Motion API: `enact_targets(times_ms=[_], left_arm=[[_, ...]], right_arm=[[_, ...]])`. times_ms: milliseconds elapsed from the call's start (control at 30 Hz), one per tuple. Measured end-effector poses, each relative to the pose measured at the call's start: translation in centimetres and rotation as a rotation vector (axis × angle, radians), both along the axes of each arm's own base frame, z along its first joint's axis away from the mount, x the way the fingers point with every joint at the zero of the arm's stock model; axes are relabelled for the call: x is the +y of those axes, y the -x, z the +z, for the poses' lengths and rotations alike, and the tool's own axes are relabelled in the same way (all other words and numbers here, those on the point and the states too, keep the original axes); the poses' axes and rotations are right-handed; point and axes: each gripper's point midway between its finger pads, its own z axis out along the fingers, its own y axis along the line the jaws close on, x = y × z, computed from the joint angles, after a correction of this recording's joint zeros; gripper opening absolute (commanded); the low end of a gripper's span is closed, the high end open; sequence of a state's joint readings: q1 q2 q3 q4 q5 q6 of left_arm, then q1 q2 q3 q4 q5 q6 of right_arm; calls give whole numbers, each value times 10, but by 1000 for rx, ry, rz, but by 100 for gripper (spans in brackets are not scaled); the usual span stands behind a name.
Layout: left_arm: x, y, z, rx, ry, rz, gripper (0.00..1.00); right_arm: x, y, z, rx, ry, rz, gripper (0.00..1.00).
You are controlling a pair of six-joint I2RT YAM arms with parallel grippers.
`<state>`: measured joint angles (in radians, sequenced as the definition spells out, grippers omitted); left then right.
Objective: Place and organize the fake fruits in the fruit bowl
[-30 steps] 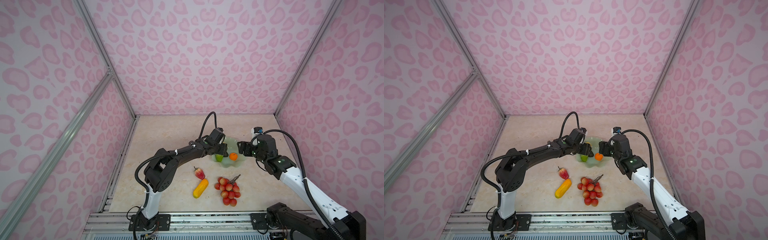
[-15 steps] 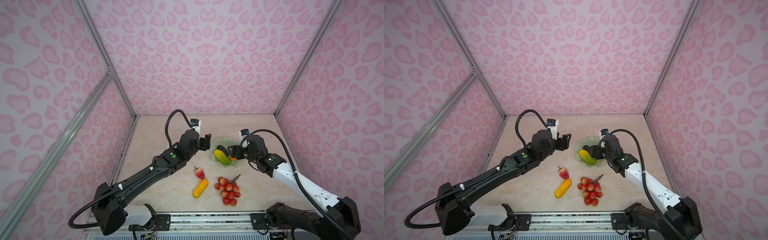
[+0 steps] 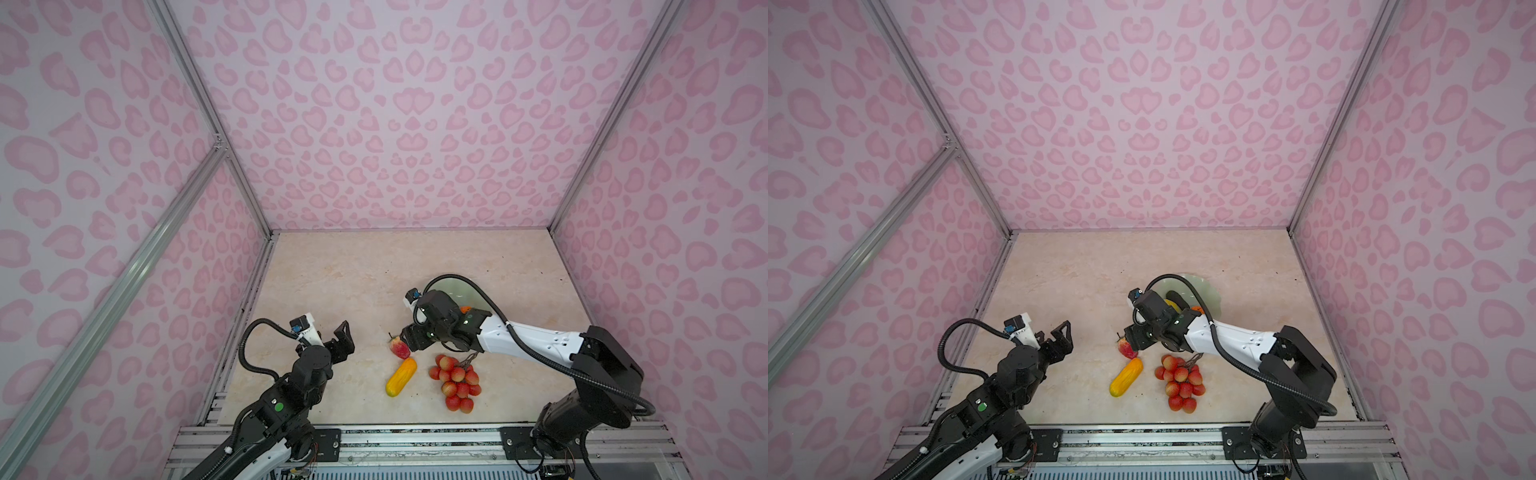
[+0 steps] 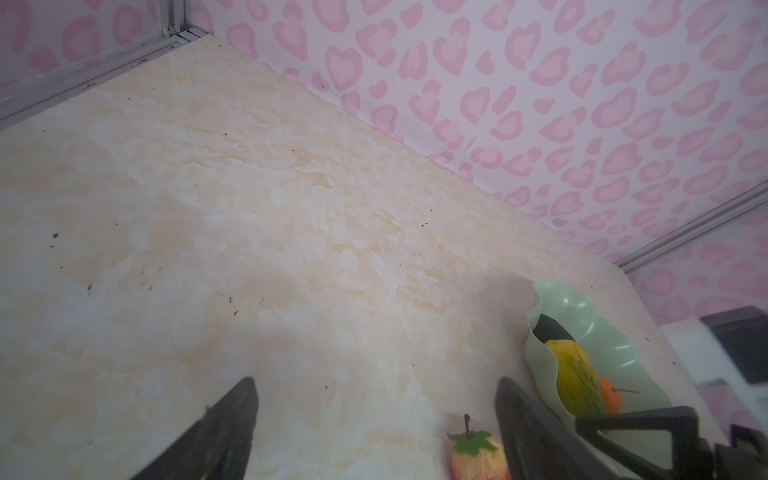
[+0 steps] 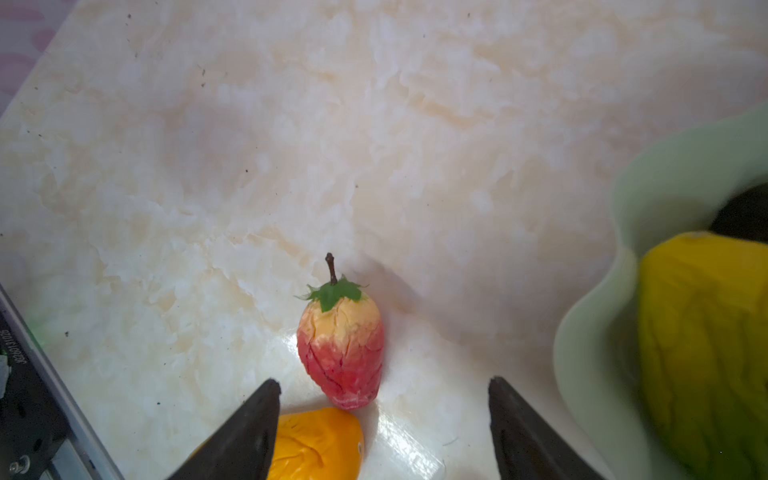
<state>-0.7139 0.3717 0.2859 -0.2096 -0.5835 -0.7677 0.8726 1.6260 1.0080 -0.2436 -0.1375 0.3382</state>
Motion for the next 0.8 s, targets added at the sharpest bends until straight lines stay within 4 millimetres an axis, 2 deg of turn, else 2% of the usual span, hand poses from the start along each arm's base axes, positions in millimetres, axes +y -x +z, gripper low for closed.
enact_targets(times_ms=[167,333,467,600,733,800], left_arm=[[12,10,0,-40,66,29,91],[18,14,-3,-35,70,43,92],[19,15,-7,-14,58,50,92],[20,15,-10,4,47,52,92],[19,16,-9,6,45,50,92],[19,15,-9,9,45,46,92]], right_arm=[[9,3,-31,66,31,7,77],[28,4,-38,83,6,39,75],[36,4,-48,99,14,47,70],[40,3,-53,109,18,47,58],[41,2,-53,112,16,45,37],[43,1,-49,106,8,46,32]])
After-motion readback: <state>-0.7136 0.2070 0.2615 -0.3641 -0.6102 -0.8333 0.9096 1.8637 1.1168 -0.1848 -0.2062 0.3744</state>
